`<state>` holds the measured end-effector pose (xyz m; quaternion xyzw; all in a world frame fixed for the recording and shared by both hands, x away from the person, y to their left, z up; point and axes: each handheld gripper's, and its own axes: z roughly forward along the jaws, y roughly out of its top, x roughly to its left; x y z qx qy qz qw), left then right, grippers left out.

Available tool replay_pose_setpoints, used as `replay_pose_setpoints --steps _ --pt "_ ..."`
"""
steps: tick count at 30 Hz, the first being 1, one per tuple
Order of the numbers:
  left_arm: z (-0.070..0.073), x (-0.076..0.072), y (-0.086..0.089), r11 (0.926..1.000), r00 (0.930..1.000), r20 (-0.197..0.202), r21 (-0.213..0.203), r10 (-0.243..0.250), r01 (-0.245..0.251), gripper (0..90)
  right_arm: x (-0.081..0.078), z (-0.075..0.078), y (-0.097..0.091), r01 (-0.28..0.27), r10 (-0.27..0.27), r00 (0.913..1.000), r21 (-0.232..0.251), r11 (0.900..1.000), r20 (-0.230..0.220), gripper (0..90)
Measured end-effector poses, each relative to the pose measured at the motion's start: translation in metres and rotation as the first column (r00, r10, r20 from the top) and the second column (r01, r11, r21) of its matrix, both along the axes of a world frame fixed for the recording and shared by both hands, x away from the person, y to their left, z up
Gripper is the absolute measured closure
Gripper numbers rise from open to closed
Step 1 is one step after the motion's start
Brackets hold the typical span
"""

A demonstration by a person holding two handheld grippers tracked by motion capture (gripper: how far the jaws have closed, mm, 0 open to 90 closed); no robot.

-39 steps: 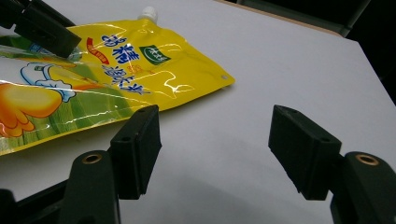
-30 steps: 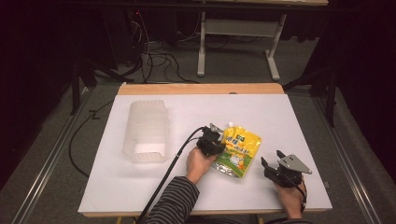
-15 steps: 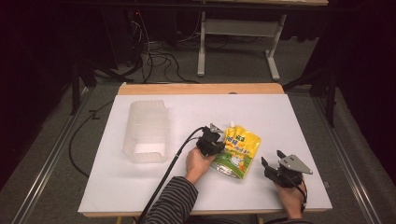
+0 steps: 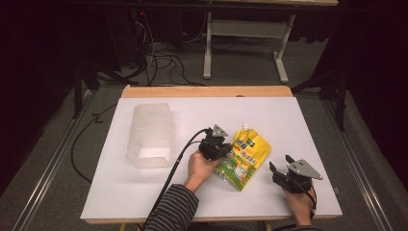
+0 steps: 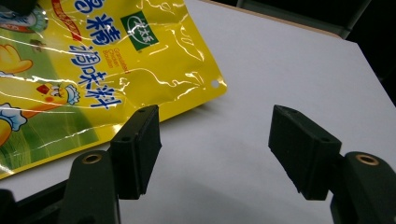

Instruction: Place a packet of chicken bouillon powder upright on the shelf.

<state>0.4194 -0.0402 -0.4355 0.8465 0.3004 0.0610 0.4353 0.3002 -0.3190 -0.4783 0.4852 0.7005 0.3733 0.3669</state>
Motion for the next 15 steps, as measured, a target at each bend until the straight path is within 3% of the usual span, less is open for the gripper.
replay_pose_setpoints --steps 15 --pt "0.029 -0.013 0.021 0.9984 0.997 0.076 -0.053 -0.018 0.022 87.9 0.0 0.0 0.001 0.0 0.0 1.0 -0.008 1.0 -0.004 34.5"
